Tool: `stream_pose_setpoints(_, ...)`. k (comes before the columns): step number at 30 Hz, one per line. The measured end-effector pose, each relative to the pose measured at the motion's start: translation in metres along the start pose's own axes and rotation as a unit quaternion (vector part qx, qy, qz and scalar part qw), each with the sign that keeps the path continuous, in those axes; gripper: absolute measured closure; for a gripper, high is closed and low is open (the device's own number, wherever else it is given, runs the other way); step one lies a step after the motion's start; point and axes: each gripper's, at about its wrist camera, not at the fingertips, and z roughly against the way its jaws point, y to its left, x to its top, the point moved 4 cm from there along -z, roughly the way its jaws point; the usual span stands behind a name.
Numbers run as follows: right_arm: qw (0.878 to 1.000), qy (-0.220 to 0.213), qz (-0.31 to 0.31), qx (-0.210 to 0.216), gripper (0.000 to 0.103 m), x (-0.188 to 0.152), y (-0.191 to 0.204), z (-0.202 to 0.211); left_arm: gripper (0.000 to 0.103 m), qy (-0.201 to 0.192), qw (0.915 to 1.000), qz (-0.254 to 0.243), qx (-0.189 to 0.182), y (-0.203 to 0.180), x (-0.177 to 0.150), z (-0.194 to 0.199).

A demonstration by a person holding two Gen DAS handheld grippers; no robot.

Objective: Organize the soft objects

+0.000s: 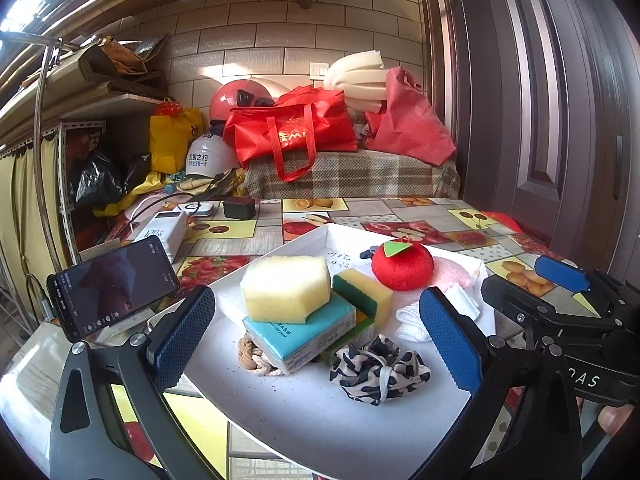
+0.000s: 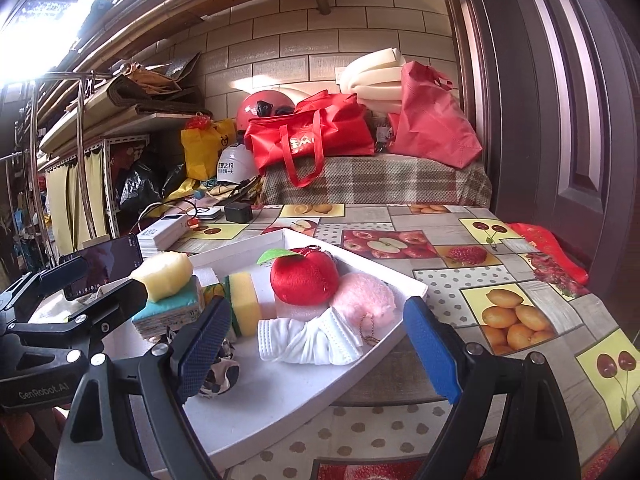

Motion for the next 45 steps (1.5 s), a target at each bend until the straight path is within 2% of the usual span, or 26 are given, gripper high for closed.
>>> stream_pose_setpoints(5, 1.0, 0.007, 0.003, -0.002, 0.015, -0.008, -0.007, 0.018, 0.0, 0.011, 0.9998, -0.016, 0.003, -0.012, -0.006, 0.009)
stream_pose_setpoints(9, 1.0, -0.008, 0.01, -0.005, 0.015, -0.013, -0.011, 0.043, 0.0, 0.01, 0.9995, -0.028, 0.003, -0.022, -0.01, 0.018)
stream_pose_setpoints(16, 0.992, -0.099, -0.052, -0.064, 0.015, -0.008, -0.045, 0.106, 0.0, 0.012, 0.9992, -0.038, -0.001, -0.042, -0.015, 0.041)
stream_pose_setpoints(18, 0.99, -0.089, -0.069, -0.079, 0.015, -0.013, -0.054, 0.112, 0.0, -0.005, 0.9989, -0.043, 0.014, -0.047, -0.014, 0.053)
stream_pose_setpoints(21, 0.992, -0.043, -0.089, -0.075, 0.015, -0.021, -0.066, 0.108, 0.0, -0.027, 0.9972, -0.045, 0.052, -0.054, -0.011, 0.069)
stream_pose_setpoints(23, 0.991, -0.042, -0.106, -0.073, 0.015, -0.024, -0.074, 0.111, 0.0, -0.028, 0.9954, -0.041, 0.082, -0.055, -0.012, 0.076)
stream_pose_setpoints(25, 0.989, -0.057, -0.117, -0.068, 0.015, -0.025, -0.078, 0.118, 0.0, -0.009, 0.996, -0.03, 0.084, -0.056, -0.016, 0.077)
stream_pose_setpoints(28, 0.988, -0.066, -0.117, -0.077, 0.015, -0.026, -0.077, 0.123, 0.0, 0.037, 0.9982, -0.007, 0.047, -0.057, -0.025, 0.07)
stream_pose_setpoints(30, 0.988, -0.072, -0.113, -0.077, 0.015, -0.026, -0.075, 0.125, 0.0, 0.062, 0.997, 0.001, 0.045, -0.058, -0.028, 0.066)
stream_pose_setpoints(34, 0.987, -0.076, -0.109, -0.09, 0.014, -0.026, -0.076, 0.126, 0.0, 0.077, 0.9948, -0.002, 0.065, -0.06, -0.03, 0.063)
stream_pose_setpoints(39, 0.987, -0.077, -0.108, -0.091, 0.014, -0.026, -0.076, 0.126, 0.0, 0.104, 0.9918, -0.003, 0.073, -0.063, -0.035, 0.06)
stream_pose_setpoints(45, 0.986, -0.082, -0.118, -0.086, 0.014, -0.026, -0.08, 0.128, 0.0, 0.111, 0.9894, -0.016, 0.092, -0.061, -0.037, 0.061)
